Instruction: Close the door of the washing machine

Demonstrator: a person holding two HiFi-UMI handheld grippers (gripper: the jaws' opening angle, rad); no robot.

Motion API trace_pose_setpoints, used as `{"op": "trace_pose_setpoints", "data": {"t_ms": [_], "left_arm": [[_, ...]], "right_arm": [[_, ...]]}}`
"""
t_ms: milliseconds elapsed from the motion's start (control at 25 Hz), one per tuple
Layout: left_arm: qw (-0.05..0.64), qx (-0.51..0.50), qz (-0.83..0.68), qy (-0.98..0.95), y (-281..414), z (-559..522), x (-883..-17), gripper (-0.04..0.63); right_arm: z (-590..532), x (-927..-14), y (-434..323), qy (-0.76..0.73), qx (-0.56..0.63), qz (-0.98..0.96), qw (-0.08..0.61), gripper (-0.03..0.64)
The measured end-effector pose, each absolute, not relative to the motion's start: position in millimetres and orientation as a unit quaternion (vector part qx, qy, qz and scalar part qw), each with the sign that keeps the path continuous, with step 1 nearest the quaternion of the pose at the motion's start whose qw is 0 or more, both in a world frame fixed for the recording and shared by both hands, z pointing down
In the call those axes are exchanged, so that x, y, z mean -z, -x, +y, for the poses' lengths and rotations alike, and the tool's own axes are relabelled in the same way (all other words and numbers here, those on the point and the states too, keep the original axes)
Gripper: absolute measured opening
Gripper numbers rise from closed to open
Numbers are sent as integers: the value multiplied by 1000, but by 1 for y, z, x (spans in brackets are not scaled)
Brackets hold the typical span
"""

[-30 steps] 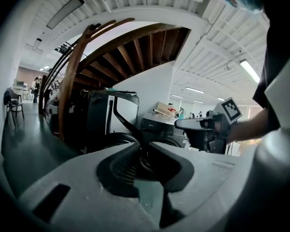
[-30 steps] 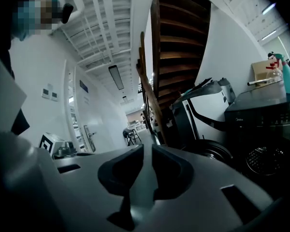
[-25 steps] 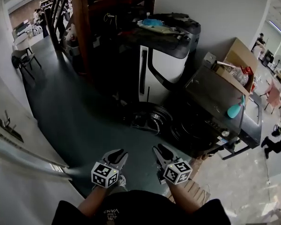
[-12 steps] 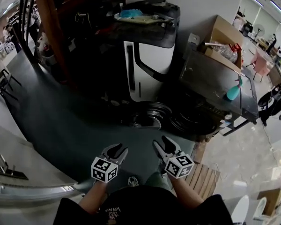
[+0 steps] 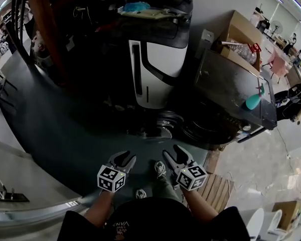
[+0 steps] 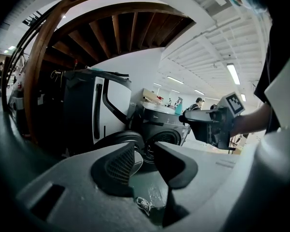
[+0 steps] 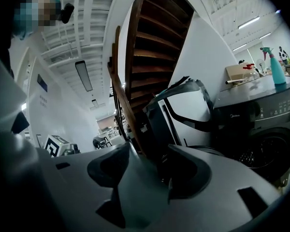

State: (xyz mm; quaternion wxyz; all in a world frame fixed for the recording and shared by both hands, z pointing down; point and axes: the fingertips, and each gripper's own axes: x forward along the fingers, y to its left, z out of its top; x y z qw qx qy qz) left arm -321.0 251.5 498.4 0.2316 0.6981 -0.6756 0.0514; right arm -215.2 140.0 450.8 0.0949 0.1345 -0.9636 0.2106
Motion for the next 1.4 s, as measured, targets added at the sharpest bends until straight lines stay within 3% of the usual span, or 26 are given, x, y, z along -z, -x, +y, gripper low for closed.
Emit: {"op": "trace_pose_setpoints", "data": {"t_ms": [640,1000,1400], "left_arm": [[250,-74,-711,-653,426,104,-540,152],[294,-133,-687,-651,445,41,-605,246],[314,-291,-601,-675,449,-16,-678,343]], "right_arm": [[22,-497,281,-77,-229,-957,160,256],[-16,-526,299,-35,-237,-952,192,275],[-49,-555,286,-29,-286,-937,197,275]]}}
